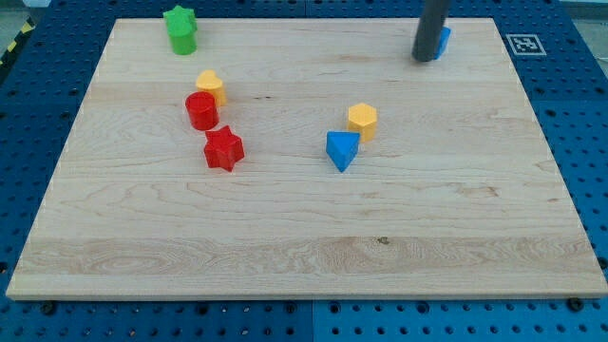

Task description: Slide the blue cube to the top right corner

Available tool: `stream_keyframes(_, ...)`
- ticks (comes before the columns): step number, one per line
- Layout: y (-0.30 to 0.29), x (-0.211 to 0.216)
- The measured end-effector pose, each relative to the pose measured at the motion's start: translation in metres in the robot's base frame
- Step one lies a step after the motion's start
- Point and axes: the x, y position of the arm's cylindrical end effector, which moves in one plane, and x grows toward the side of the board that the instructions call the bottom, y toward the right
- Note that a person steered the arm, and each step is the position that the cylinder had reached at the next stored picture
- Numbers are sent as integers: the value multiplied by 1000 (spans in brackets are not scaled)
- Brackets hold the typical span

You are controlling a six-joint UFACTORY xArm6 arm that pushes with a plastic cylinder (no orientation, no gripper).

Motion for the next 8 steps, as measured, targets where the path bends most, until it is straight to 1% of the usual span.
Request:
stream_keyframes(1, 21, -6)
stream_keyframes(4, -1, -11)
stream_keyframes(6, -2, -38)
stream_keyframes(7, -2, -38)
stream_keyframes(8, -7, -17)
